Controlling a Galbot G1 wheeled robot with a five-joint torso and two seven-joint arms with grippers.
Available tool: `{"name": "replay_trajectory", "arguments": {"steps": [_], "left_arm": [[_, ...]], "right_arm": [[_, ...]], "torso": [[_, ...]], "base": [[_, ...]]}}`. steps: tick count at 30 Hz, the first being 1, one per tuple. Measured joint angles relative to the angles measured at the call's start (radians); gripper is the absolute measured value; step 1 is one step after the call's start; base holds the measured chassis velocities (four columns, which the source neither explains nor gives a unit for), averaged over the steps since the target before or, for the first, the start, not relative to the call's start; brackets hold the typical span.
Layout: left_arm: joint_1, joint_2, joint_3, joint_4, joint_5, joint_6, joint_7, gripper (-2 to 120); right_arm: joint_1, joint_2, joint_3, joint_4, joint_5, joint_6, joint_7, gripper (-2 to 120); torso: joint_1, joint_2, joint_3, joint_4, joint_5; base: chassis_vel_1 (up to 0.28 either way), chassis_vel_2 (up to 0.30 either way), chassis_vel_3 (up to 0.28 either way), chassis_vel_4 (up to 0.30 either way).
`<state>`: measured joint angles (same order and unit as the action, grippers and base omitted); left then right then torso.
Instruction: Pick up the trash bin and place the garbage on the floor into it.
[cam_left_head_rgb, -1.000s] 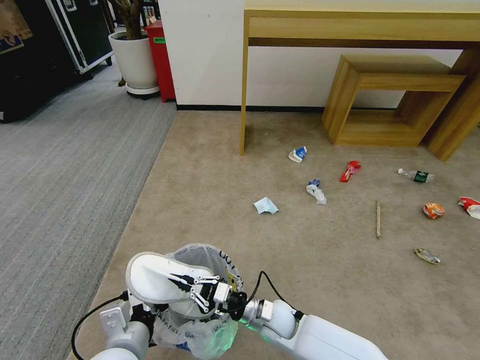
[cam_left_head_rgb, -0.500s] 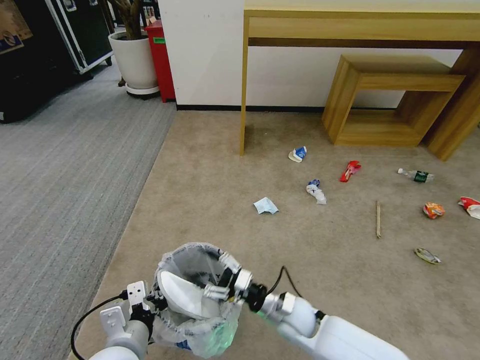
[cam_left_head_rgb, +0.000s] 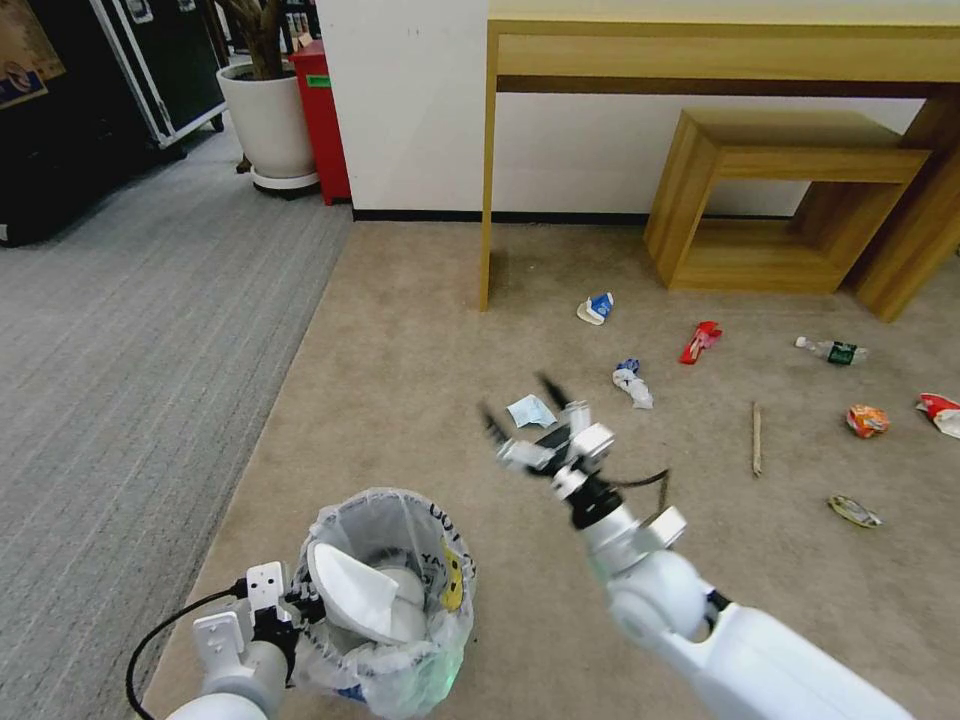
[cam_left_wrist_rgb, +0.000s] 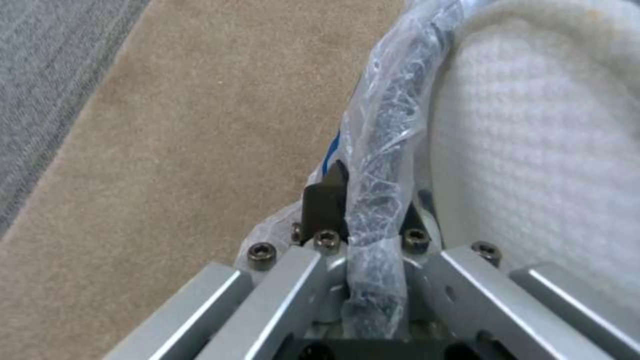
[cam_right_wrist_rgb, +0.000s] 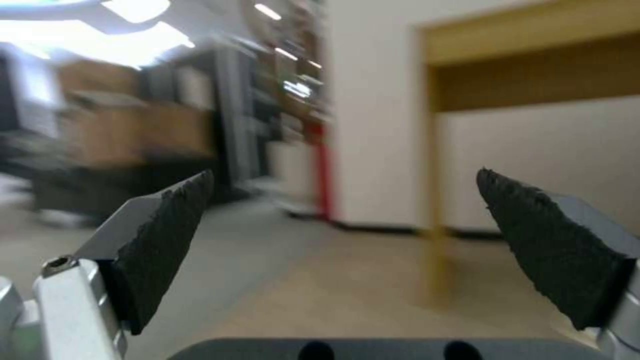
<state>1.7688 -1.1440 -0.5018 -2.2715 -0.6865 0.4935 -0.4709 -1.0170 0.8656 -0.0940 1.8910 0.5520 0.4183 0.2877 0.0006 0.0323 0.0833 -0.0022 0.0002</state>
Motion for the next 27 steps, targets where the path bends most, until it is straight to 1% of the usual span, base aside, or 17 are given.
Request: {"name": "replay_trajectory", "arguments": {"steps": [3, 4, 6, 7, 10, 11, 13, 14, 15, 17, 27], "left_arm": [[0.022, 0.008, -0.027, -0.012, 0.019, 0.009, 0.046, 0], [0.022, 0.008, -0.027, -0.012, 0.019, 0.009, 0.046, 0], [0.03, 0.009, -0.037, -0.015, 0.019, 0.0, 0.062, 0], [0.03, 0.009, -0.037, -0.015, 0.019, 0.0, 0.062, 0], [0.033, 0.012, -0.047, -0.008, 0.024, -0.053, 0.085, 0], [0.033, 0.012, -0.047, -0.008, 0.024, -0.053, 0.085, 0], [0.033, 0.012, -0.048, 0.0, 0.025, -0.078, 0.087, 0], [0.029, 0.013, -0.048, 0.01, 0.026, -0.099, 0.087, 0], [0.029, 0.013, -0.048, 0.01, 0.026, -0.099, 0.087, 0], [0.022, 0.013, -0.041, 0.02, 0.027, -0.11, 0.085, 0], [0.004, 0.02, -0.036, 0.028, 0.016, -0.113, 0.068, 0]], "right_arm": [[-0.067, -0.026, 0.116, -0.004, -0.049, -0.113, 0.146, 100], [-0.067, -0.026, 0.116, -0.004, -0.049, -0.113, 0.146, 100], [-0.129, -0.037, 0.187, 0.006, -0.064, -0.182, 0.216, 100], [-0.129, -0.037, 0.187, 0.006, -0.064, -0.182, 0.216, 100], [-0.218, -0.042, 0.269, 0.019, -0.075, -0.246, 0.284, 100], [-0.218, -0.042, 0.269, 0.019, -0.075, -0.246, 0.284, 100], [-0.257, -0.042, 0.305, 0.019, -0.085, -0.258, 0.31, 100], [-0.294, -0.039, 0.341, 0.012, -0.105, -0.262, 0.33, 100], [-0.294, -0.039, 0.341, 0.012, -0.105, -0.262, 0.33, 100], [-0.33, -0.031, 0.38, 0.001, -0.128, -0.261, 0.342, 100], [-0.384, 0.004, 0.433, -0.015, -0.173, -0.221, 0.345, 100]], "torso": [[0.0, 0.0, 0.0, -0.0002, 0.0], [0.0, 0.0, 0.0, -0.0002, 0.0], [0.0, 0.0, 0.0, -0.0001, -0.0001], [0.0, 0.0, 0.0, -0.0001, -0.0001], [0.0, 0.0, 0.0, -0.0002, -0.0001], [0.0, 0.0, 0.0, -0.0002, -0.0001], [0.0, 0.0, 0.0, -0.0002, 0.0], [0.0, 0.0, 0.0, -0.0002, -0.0003], [0.0, 0.0, 0.0, -0.0002, -0.0003], [0.0, 0.0, 0.0, -0.0002, -0.0002], [0.0, 0.0, 0.0, -0.0002, -0.0002]], "base": [[0.0, 0.0, 0.0, 0.0], [0.0, 0.0, 0.0, 0.0], [0.0, 0.0, 0.0, 0.0], [0.0, 0.0, 0.0, 0.0], [0.0, 0.0, 0.0, 0.0], [0.0, 0.0, 0.0, 0.0], [0.0, 0.0, 0.0, 0.0], [0.0, 0.0, 0.0, 0.0], [0.0, 0.0, 0.0, 0.0], [0.0, 0.0, 0.0, 0.0], [0.0, 0.0, 0.0, 0.0]]}}
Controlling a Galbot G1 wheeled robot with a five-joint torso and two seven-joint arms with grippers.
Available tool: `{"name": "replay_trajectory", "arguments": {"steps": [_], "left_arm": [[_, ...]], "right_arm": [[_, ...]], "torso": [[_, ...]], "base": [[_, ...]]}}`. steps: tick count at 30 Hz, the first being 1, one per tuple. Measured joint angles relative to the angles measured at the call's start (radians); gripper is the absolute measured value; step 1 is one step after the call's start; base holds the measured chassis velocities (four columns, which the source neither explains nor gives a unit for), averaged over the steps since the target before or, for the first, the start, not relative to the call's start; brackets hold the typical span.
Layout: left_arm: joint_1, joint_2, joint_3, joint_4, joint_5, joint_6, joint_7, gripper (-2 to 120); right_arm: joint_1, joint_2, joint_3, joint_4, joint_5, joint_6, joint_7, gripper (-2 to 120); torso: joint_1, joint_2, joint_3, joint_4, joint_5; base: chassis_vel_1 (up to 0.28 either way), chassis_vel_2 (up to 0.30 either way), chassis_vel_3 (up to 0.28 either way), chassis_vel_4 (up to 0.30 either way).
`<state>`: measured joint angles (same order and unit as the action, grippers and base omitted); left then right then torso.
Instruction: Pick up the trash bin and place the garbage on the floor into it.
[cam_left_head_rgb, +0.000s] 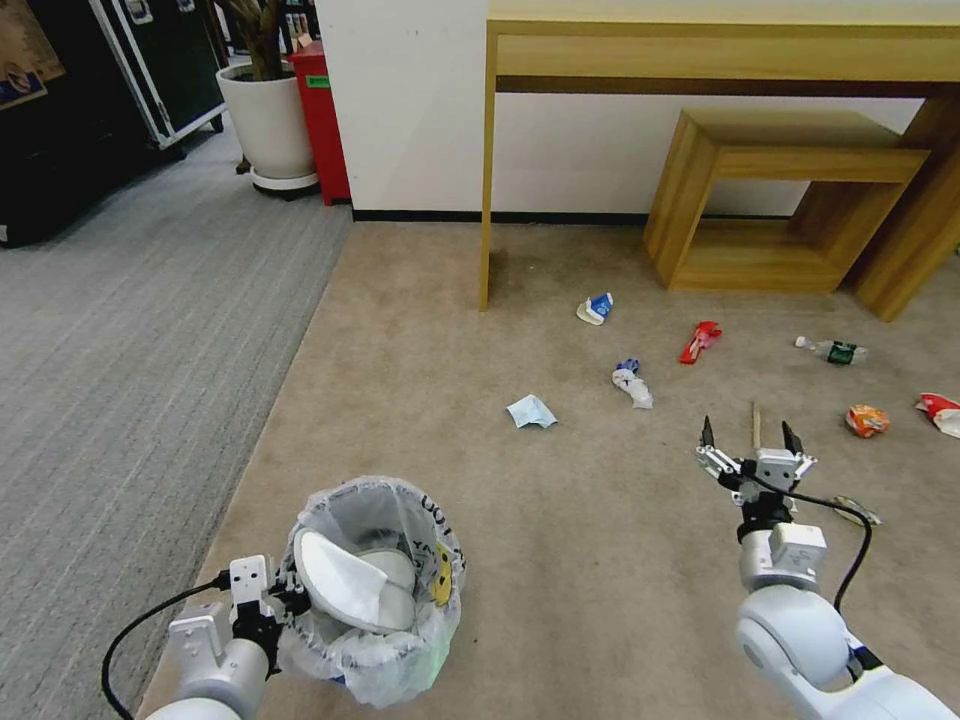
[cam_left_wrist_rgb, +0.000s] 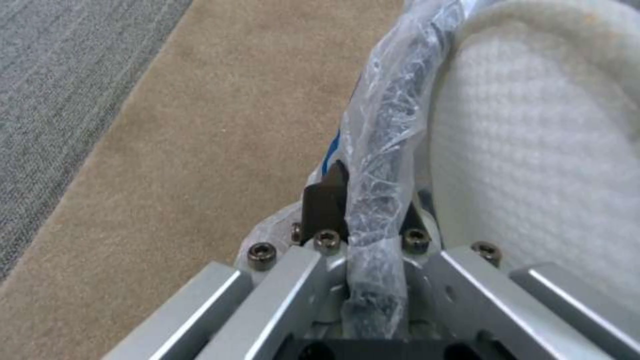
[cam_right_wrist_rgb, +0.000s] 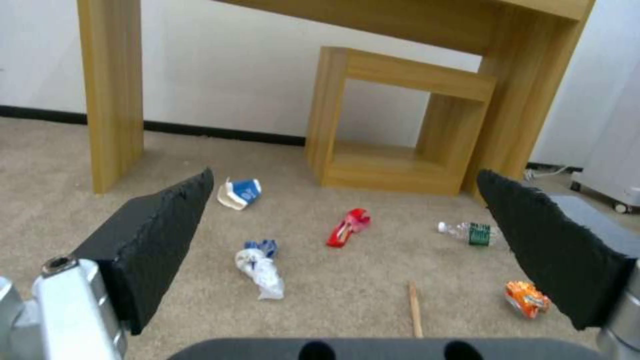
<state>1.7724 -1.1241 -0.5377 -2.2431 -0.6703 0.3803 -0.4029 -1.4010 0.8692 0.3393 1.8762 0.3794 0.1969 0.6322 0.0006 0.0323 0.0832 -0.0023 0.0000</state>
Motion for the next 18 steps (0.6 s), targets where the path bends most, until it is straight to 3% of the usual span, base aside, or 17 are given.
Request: {"name": "replay_trajectory", "arguments": {"steps": [18], "left_arm": [[0.006, 0.004, -0.006, 0.01, -0.021, -0.013, -0.009, 0]], "right_arm": [[-0.015, 0.043, 0.003, -0.016, -0.067, 0.057, -0.039, 98]], "torso": [[0.0, 0.0, 0.0, 0.0, -0.0001]], "base": [[0.0, 0.0, 0.0, 0.0]]}}
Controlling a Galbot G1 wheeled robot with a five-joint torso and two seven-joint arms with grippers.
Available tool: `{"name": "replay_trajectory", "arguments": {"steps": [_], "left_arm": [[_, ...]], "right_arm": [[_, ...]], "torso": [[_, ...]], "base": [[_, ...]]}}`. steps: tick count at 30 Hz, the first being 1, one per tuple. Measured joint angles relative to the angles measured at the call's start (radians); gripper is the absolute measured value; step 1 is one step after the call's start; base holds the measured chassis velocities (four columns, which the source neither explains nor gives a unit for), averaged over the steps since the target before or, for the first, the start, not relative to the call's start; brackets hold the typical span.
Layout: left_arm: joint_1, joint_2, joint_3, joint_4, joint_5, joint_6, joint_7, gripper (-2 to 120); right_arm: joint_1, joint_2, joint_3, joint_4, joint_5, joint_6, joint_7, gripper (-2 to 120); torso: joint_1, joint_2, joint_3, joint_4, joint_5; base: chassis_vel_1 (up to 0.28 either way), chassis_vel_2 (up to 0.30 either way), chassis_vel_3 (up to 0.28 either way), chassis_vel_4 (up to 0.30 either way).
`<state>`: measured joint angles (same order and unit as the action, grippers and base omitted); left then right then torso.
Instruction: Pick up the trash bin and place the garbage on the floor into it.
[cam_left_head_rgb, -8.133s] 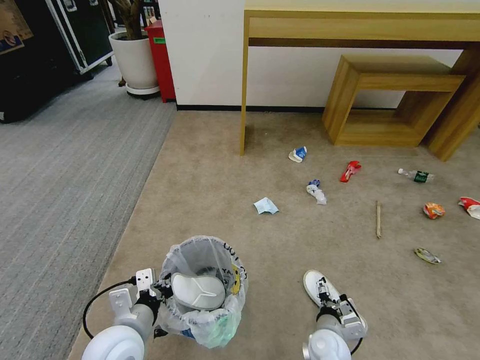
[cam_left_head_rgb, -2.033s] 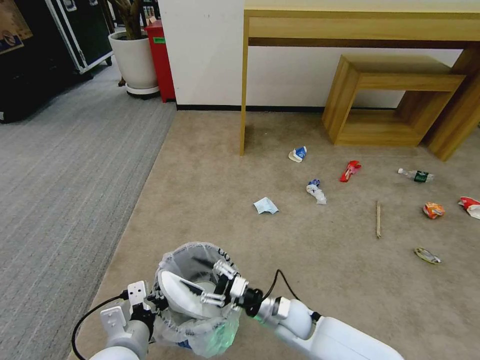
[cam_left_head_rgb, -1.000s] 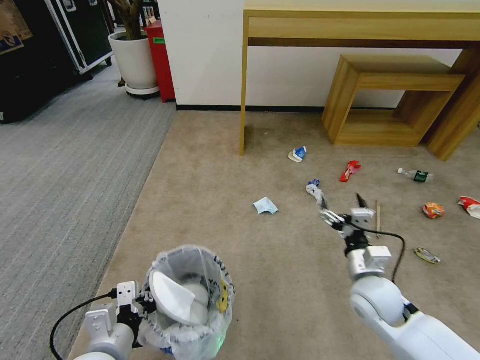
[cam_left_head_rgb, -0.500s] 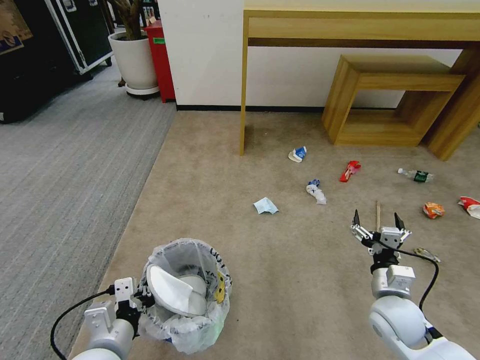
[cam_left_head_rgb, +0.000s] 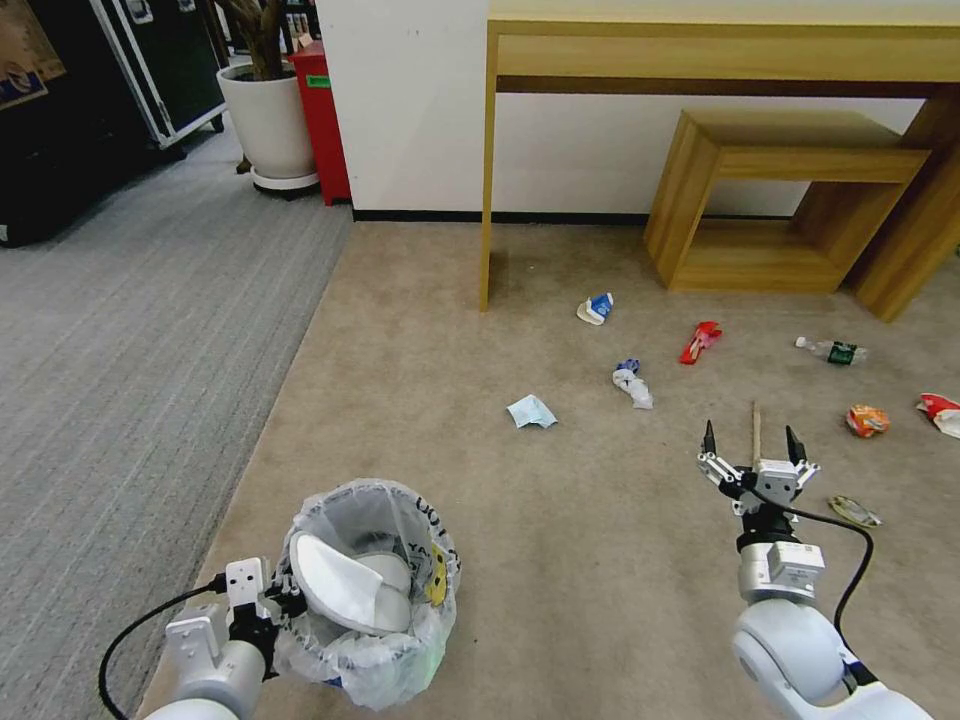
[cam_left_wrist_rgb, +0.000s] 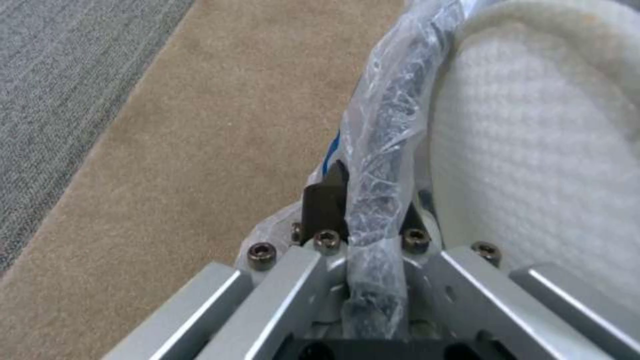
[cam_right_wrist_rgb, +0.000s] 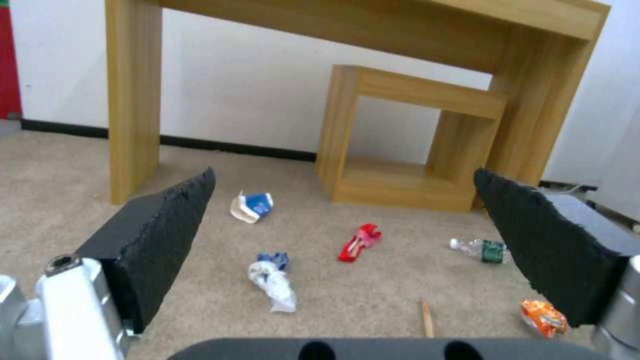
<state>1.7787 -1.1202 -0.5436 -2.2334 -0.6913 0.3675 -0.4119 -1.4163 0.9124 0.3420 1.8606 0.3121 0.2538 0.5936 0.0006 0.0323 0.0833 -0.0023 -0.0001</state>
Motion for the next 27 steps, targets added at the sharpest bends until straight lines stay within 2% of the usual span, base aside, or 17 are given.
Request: {"name": "replay_trajectory", "arguments": {"steps": [12, 27], "left_arm": [[0.007, 0.003, -0.008, -0.005, -0.012, -0.01, -0.004, 0], [-0.006, 0.013, -0.018, 0.001, -0.043, -0.011, -0.015, 0]], "right_arm": [[-0.008, 0.004, 0.0, 0.009, -0.009, 0.002, -0.014, 97], [0.001, 0.003, -0.013, 0.004, -0.019, 0.005, -0.026, 95]], "torso": [[0.0, 0.0, 0.0, 0.0, 0.0001], [0.0, 0.0, 0.0, 0.0, 0.0]], "base": [[-0.031, 0.033, 0.037, -0.034], [-0.18, 0.178, 0.168, -0.169]]}}
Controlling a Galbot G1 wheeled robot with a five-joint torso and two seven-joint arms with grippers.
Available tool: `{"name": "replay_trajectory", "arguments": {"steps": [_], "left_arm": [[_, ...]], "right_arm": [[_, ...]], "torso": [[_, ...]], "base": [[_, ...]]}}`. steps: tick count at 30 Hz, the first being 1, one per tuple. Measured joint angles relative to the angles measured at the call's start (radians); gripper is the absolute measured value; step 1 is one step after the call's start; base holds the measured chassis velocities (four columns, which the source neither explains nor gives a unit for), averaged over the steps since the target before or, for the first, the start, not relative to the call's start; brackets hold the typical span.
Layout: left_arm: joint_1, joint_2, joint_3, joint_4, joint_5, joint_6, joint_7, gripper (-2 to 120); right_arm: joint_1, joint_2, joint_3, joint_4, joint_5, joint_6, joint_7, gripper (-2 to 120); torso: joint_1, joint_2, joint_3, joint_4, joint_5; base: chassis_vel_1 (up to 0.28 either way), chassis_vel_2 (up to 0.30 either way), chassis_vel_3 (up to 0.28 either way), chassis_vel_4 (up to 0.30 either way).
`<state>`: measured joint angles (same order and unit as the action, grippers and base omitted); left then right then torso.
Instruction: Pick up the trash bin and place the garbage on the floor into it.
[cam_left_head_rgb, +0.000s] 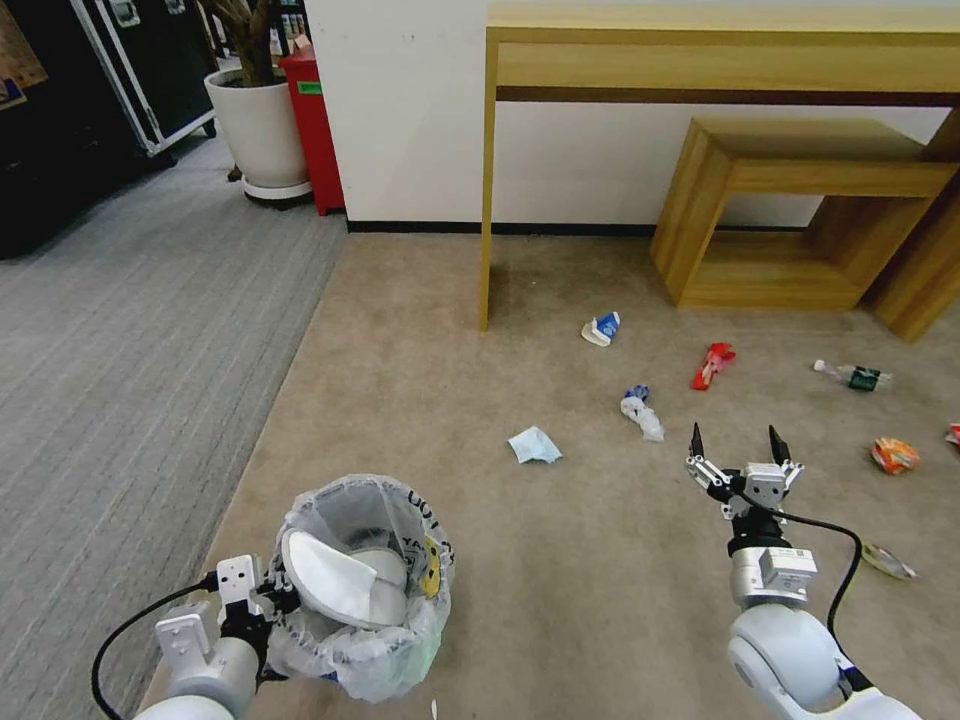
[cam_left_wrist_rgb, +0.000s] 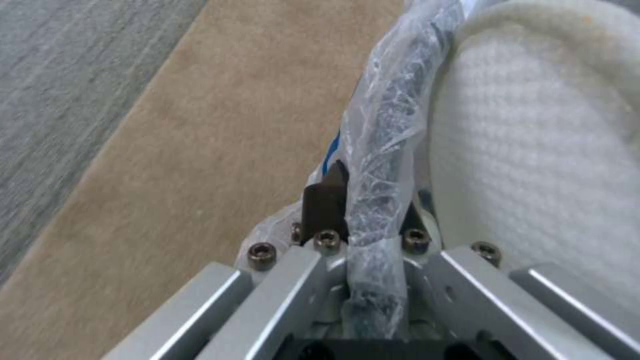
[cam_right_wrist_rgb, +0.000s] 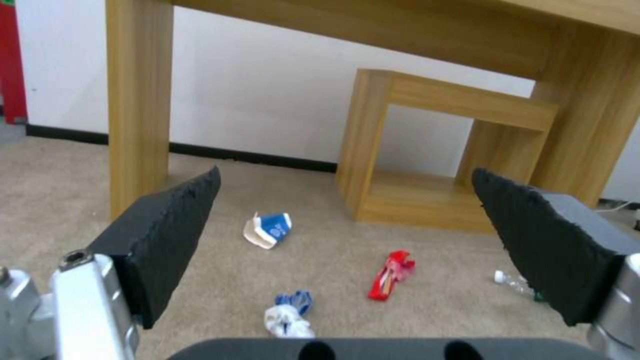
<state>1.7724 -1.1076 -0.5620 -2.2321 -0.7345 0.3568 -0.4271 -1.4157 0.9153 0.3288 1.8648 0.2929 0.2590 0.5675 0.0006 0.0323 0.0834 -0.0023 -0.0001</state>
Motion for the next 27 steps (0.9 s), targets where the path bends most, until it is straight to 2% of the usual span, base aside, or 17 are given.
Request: {"name": "replay_trajectory", "arguments": {"steps": [27], "left_arm": [[-0.017, -0.009, 0.006, 0.021, -0.001, -0.009, -0.002, 0]], "right_arm": [[0.01, 0.0, -0.016, -0.019, -0.017, 0.012, -0.012, 93]], "torso": [[0.0, 0.0, 0.0, 0.0, 0.0003]], "base": [[-0.163, 0.157, 0.163, -0.164]]}}
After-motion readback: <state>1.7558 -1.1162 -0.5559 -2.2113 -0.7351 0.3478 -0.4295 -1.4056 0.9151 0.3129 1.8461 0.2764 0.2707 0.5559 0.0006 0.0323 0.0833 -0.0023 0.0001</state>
